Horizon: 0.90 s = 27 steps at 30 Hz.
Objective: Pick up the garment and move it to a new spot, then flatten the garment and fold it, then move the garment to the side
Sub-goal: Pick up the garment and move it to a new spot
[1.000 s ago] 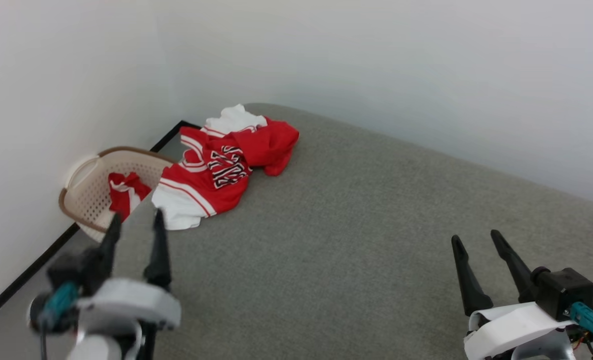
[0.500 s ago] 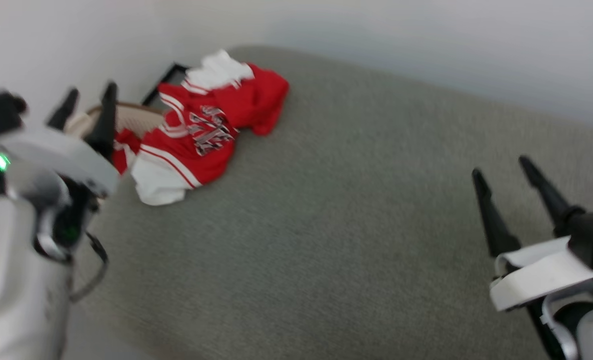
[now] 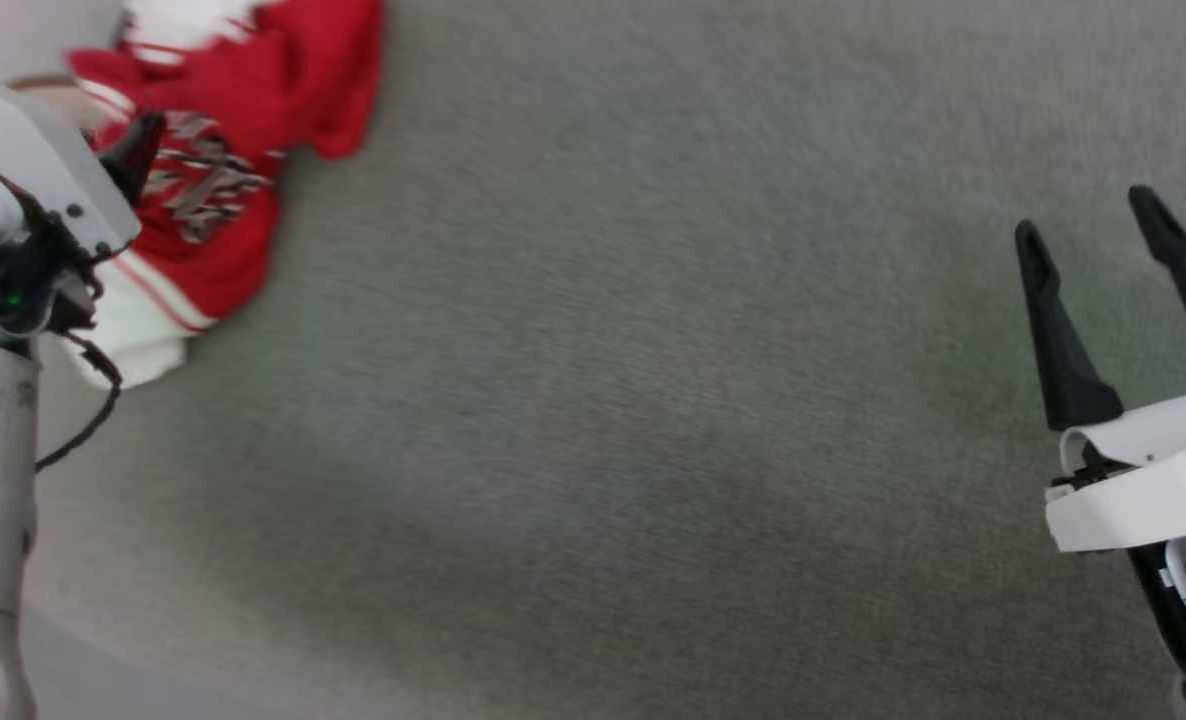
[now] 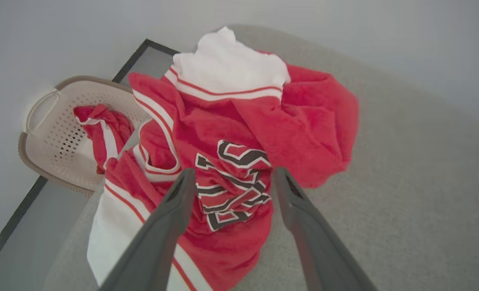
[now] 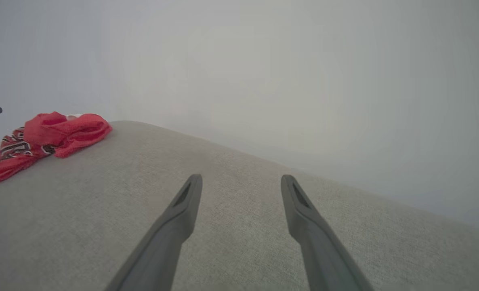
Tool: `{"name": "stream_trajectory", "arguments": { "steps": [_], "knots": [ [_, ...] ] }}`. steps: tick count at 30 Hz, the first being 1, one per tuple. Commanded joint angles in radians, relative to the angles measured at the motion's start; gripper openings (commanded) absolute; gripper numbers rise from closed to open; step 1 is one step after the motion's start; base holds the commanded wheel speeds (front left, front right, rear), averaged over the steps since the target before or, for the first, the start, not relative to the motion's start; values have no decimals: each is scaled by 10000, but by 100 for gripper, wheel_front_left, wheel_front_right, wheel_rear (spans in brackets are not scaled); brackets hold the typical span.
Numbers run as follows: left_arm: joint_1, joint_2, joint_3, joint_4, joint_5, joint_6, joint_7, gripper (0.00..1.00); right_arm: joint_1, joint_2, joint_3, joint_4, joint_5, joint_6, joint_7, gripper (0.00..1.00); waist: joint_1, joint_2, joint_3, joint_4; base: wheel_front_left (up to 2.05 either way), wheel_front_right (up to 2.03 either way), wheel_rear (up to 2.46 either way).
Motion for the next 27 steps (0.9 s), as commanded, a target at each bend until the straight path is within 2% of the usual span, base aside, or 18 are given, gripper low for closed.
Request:
{"name": "stream_trajectory", "arguments": {
  "steps": [1,5,10,17,18,19,21,27],
  "knots": [
    [-237,82,-93,309,96,-5,237,100,-159,-46,-31,-136,-7,1,37,100,0,0,1407,-1120,0,0,0],
    [-748,67,-184,1336,-48,68,925,100,-241,-80,-104,-400,-23,1,167,100,0,0,1776,-1318,0,0,0],
    [-1119,-50,-232,2264,-130,69,1234,100,-211,-140,-128,-646,-53,1,280,100,0,0,2016,-1466,0,0,0],
    [-1044,-596,-500,3417,-94,-99,1074,100,-177,-113,-215,-739,-42,1,429,100,0,0,1947,-1441,0,0,0],
    [-1040,-652,-535,3518,-70,-115,1002,78,-167,-123,-226,-699,-33,1,444,100,0,0,1887,-1417,0,0,0],
    [-1053,-670,-550,3593,-41,-138,902,0,-155,-131,-235,-648,-14,1,423,100,0,0,1809,-1388,0,0,0],
    [-1085,-801,-458,3876,-224,-94,1074,0,-68,-120,-280,-531,33,1,365,100,0,0,1594,-1303,0,0,0],
    [-1546,-157,-512,3867,120,-8,-28,0,332,83,-302,-141,31,1,128,100,0,0,655,-1138,0,0,0]
  ]
}}
